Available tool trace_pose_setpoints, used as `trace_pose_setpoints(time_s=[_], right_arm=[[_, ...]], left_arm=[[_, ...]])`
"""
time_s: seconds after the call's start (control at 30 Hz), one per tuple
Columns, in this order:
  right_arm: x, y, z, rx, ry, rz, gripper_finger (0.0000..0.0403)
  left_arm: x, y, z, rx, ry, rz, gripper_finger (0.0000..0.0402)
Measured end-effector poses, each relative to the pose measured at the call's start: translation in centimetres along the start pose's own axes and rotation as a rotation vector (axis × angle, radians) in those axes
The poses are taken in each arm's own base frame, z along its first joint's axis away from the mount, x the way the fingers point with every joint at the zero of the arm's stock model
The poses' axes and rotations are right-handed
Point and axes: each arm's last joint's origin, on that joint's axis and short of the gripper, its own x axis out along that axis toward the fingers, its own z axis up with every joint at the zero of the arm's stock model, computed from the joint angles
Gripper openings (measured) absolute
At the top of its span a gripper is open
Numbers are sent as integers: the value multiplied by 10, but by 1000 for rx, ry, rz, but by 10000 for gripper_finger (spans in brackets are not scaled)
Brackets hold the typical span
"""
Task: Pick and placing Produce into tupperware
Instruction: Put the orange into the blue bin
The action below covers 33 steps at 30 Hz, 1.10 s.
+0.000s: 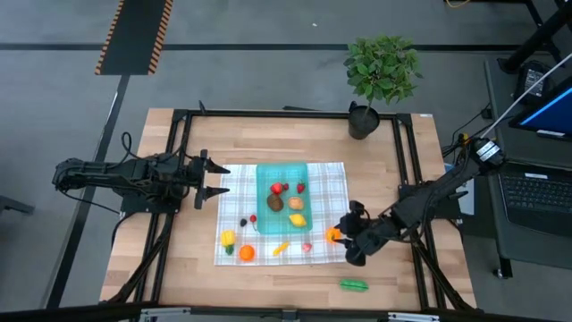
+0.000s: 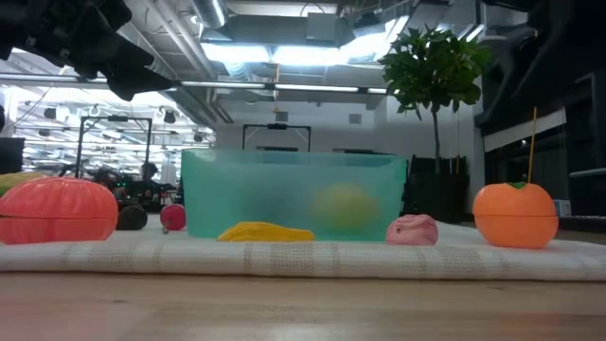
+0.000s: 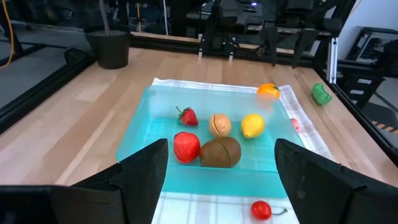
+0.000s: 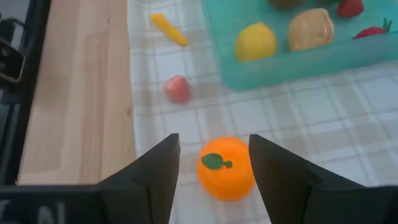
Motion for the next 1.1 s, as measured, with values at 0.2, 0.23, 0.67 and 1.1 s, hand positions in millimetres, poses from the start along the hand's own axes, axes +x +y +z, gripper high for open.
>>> trace_pose_setpoints(time_s=[0.2, 0.23, 0.67, 1.1], right_arm=[[1, -2, 2, 14, -4, -5, 203], [1, -2, 2, 16, -4, -6, 210], [3, -6, 3, -3, 23, 5, 355], [13, -7, -5, 15, 93, -39, 359]], left_arm=[[0, 0, 0, 2, 0, 0, 286], [0, 0, 0, 2, 0, 0, 286], [0, 0, 0, 2, -1, 0, 286], [0, 0, 0, 0, -1, 0, 286]])
